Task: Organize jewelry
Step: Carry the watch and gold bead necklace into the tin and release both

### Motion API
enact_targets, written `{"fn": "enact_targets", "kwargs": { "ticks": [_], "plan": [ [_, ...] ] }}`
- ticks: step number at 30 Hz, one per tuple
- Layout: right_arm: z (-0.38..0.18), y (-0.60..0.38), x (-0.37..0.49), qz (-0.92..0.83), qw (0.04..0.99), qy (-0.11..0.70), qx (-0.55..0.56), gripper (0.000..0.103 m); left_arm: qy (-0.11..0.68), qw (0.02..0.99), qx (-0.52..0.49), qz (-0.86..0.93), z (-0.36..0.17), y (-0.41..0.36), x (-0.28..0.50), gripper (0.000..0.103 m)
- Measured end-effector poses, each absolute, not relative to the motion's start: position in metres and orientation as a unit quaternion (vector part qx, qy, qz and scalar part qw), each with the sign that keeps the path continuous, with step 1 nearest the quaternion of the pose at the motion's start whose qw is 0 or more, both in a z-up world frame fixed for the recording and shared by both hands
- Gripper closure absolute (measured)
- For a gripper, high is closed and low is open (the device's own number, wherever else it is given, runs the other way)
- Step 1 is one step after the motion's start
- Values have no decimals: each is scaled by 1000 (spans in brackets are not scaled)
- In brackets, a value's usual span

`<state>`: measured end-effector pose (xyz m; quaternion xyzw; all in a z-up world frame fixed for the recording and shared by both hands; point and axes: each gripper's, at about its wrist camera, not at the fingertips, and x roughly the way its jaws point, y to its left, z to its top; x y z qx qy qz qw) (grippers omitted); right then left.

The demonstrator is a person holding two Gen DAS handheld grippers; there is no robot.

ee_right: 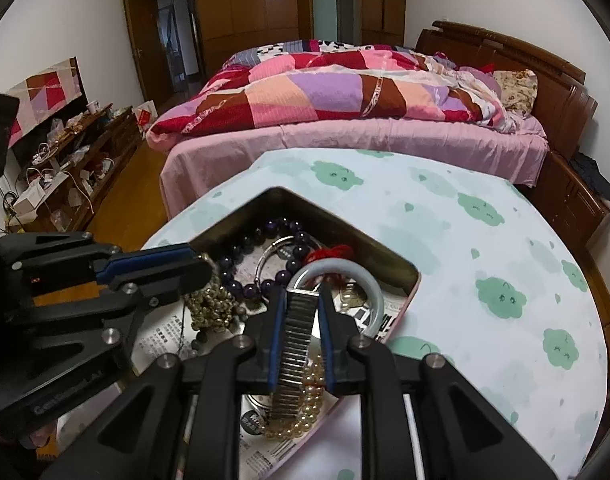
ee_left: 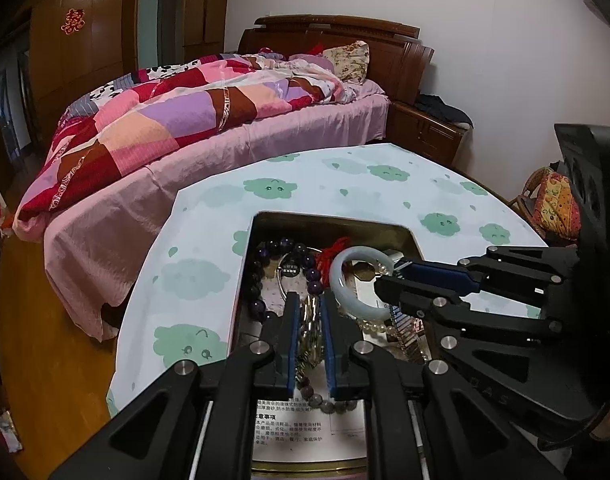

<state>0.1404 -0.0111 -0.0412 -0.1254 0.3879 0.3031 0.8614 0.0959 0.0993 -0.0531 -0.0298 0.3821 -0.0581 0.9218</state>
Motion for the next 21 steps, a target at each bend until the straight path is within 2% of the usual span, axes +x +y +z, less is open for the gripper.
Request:
{"fn": "enact_targets", "kwargs": {
  "ticks": [1,2,4,5,8,21],
  "plan": [
    [-42,-12,141,303,862,388,-125,80,379,923,-27,-55,-51,99,94,73],
    [-41,-12,141,300,862,389,-125,71,375,925,-25,-49,-50,99,93,61],
    [-42,-16,144,294,864,391,-120,66,366,929,-27,-39,-46,102,90,50],
    [-42,-18,145,293,865,392,-115,58,364,930,-32,-43,-46,103,90,47],
    [-39,-27,148,283,870,390,-101,47,362,930,-40,-41,-43,106,88,47],
    [-14,-64,134,292,879,370,-76,30,351,935,-39,-30,-35,93,71,46]
  ]
}}
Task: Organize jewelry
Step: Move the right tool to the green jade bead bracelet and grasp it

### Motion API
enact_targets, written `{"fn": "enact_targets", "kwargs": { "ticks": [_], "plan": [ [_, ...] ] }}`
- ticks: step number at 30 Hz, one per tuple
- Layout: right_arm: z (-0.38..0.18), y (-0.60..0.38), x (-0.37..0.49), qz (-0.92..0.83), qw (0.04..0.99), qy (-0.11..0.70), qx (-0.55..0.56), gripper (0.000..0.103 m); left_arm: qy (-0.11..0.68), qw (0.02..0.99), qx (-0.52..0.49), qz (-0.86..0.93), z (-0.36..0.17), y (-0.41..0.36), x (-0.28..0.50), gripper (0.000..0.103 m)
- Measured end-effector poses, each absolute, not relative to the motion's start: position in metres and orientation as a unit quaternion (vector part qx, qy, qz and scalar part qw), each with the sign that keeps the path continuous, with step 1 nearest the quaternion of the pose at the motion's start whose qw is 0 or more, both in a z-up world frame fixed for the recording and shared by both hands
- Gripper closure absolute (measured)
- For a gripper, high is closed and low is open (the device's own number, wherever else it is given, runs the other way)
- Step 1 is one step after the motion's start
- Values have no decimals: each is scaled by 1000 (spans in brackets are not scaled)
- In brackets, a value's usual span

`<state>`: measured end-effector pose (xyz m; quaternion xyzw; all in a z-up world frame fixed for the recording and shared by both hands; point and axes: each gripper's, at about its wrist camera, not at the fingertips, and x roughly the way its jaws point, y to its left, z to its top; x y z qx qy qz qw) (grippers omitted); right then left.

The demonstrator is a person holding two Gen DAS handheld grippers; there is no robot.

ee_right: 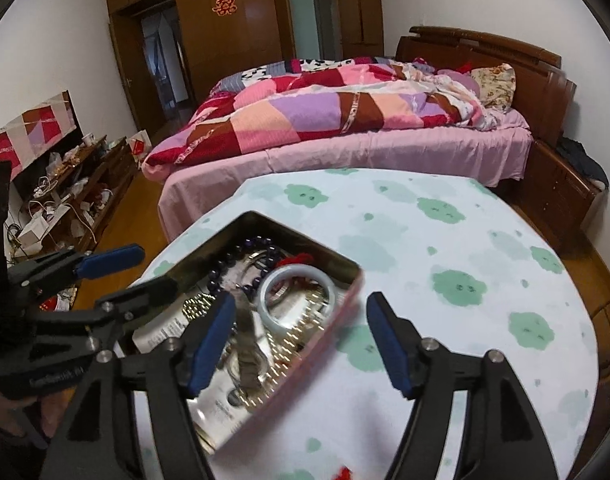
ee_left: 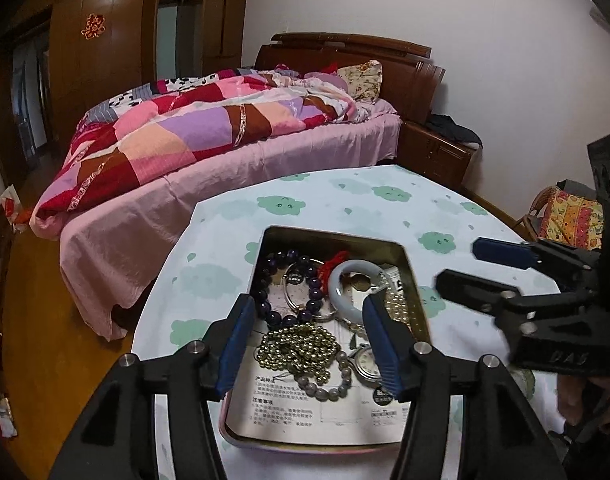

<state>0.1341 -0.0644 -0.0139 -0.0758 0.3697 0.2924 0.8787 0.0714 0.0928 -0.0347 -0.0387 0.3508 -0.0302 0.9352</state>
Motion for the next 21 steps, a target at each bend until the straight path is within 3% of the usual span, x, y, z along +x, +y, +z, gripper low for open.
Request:
{"fn": "enact_targets", "kwargs": {
  "ticks": [8,21],
  "plan": [
    [-13,-133,122,253,892,372,-49,23,342,938,-17,-44,-30,60,54,46],
    [-49,-184,93,217,886,408,-45,22,365,928,27,-78,-54,2,34,46]
  ]
}}
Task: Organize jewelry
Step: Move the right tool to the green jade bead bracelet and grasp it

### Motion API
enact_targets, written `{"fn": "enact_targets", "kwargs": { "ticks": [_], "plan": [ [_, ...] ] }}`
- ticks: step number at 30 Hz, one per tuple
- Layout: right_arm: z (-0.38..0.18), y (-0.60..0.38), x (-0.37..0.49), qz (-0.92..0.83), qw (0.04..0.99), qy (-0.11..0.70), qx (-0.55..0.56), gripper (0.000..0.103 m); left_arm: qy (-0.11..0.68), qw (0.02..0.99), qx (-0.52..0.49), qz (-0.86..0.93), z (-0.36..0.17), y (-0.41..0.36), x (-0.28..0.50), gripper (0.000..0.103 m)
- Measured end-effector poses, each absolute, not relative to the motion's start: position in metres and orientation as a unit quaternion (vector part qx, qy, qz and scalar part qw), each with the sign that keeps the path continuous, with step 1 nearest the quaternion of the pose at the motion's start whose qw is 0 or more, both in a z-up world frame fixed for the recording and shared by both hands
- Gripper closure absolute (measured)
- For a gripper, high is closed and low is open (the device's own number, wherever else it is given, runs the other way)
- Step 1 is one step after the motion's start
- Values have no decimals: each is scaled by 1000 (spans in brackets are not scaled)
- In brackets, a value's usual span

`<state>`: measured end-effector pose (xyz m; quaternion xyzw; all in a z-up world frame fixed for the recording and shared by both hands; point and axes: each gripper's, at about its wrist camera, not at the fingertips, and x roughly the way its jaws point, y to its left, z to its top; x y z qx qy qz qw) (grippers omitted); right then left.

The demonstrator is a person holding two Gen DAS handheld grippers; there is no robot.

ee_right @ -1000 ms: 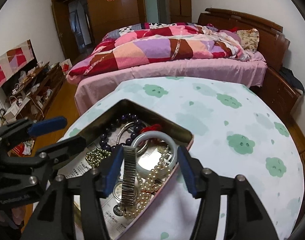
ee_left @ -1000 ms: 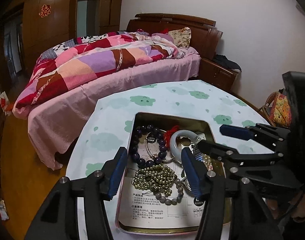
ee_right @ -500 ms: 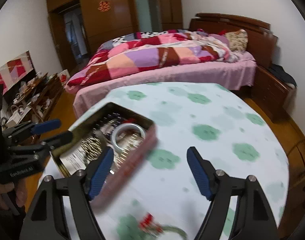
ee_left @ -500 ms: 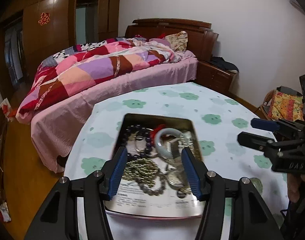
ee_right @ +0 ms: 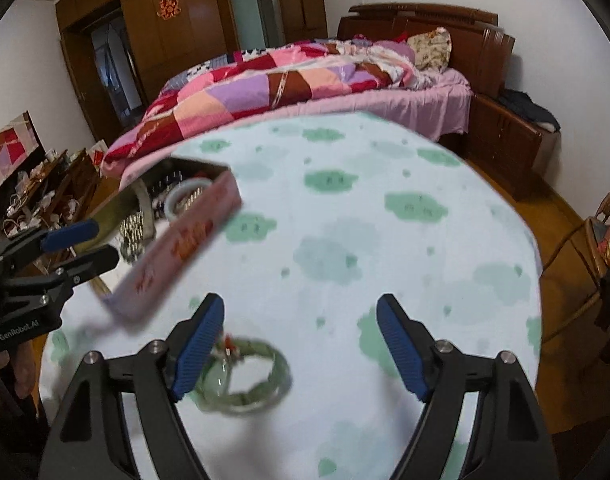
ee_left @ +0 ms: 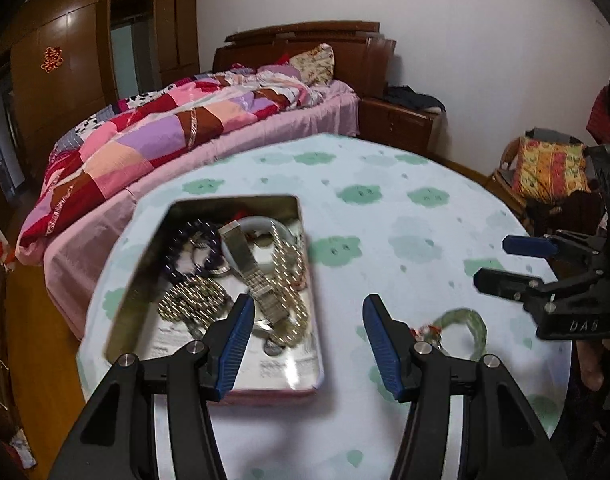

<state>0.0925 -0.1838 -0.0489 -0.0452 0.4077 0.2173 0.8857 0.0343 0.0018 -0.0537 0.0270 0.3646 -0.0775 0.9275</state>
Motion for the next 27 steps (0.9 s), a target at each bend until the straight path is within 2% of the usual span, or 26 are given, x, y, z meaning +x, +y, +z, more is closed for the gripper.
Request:
{"fn": "enact_targets", "kwargs": {
  "ticks": [6,9,11,14,16,19,27],
  "plan": [
    [-74,-187,84,222,870,437,-42,22,369,926,32,-70,-61,-1,30,46],
    [-79,-182,80,231,862,447,-52,38,370,926,31,-71,-63,-2,29,46],
    [-84,-179,77,233,857,455,-61,52,371,925,31,-72,-63,-4,29,46],
    [-92,-174,75,227,852,464,-82,64,369,926,33,-73,-63,-6,26,46],
    [-96,-172,73,223,853,463,-89,68,369,926,33,-75,-63,-7,26,46],
    [-95,-172,73,220,857,457,-95,93,370,925,31,-77,-64,-8,26,46],
    [-71,-182,71,245,875,417,-28,94,367,926,26,-82,-63,-10,25,46]
  ]
}}
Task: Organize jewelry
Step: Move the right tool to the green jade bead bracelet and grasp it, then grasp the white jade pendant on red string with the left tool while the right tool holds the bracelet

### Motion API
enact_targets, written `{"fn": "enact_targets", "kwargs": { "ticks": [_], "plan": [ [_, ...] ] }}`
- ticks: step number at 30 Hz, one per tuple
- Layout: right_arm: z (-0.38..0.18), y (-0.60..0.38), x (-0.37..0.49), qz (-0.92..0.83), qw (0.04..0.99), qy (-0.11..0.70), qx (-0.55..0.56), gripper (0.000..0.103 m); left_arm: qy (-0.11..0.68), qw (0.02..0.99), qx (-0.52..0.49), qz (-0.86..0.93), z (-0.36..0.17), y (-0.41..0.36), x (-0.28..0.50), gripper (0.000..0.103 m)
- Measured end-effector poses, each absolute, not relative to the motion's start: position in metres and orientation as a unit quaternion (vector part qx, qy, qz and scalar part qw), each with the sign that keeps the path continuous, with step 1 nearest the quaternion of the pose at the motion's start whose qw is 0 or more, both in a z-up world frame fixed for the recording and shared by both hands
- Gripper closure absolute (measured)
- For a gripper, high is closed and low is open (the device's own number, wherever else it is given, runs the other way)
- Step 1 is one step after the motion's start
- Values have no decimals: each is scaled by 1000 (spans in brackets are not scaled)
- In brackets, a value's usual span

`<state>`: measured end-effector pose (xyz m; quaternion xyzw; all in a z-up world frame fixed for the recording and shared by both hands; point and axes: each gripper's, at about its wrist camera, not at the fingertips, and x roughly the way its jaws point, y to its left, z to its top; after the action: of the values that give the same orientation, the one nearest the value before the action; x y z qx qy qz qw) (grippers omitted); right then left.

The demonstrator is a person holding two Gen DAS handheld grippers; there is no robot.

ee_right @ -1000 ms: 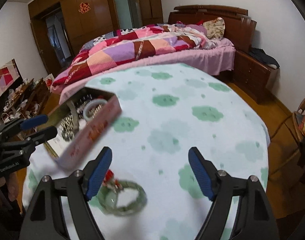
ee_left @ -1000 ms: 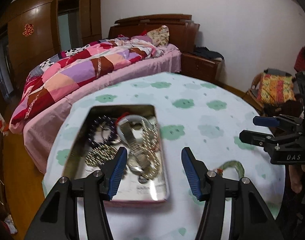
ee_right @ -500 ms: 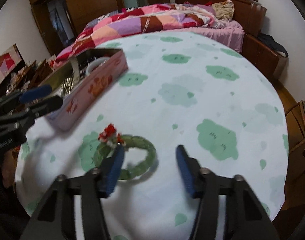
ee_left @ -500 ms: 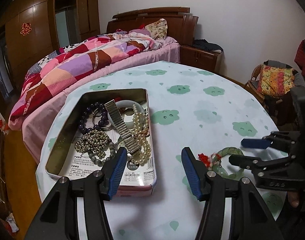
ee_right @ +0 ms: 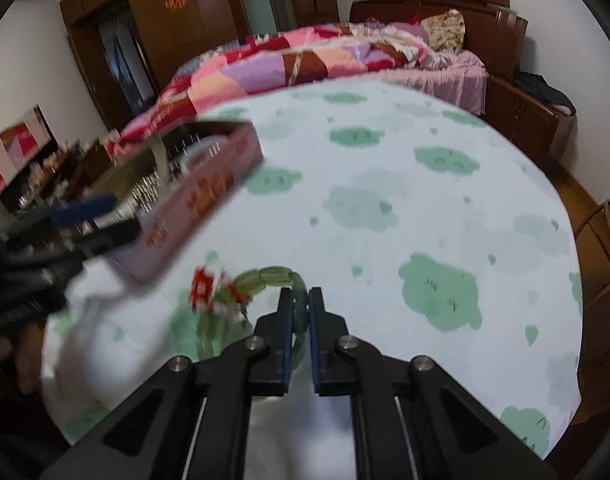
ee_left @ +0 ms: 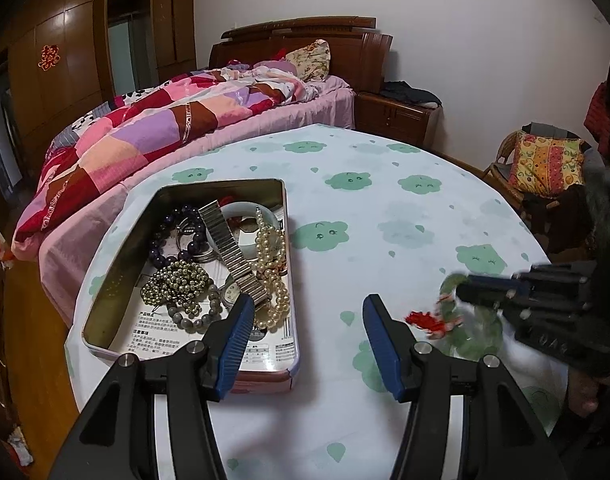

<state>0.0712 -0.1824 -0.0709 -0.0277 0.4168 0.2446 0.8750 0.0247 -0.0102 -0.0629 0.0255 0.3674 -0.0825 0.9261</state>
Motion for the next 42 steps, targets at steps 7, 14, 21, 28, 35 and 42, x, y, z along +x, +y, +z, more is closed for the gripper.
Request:
{"fn": "enact_targets", "kwargs": {
  "ticks": [7,14,21,28,35,42],
  "plan": [
    [-50,-186,80,252,879,405,18,94,368,926,22,-87,-63,-11,24,46],
    [-36,-192,85,248,886,390,32,94,371,923,22,-99,-66,-17,27,46],
    [-42,-202,88,232,888,395,26,94,369,920,41,-125,-65,-40,31,46],
    [-54,-231,89,208,890,405,35,94,392,902,56,-172,-79,-68,39,46],
    [-63,-246,87,199,889,411,44,94,423,882,59,-198,-94,-83,47,46],
    [-67,-242,86,205,886,413,44,94,441,873,52,-202,-105,-85,53,46]
  ]
}}
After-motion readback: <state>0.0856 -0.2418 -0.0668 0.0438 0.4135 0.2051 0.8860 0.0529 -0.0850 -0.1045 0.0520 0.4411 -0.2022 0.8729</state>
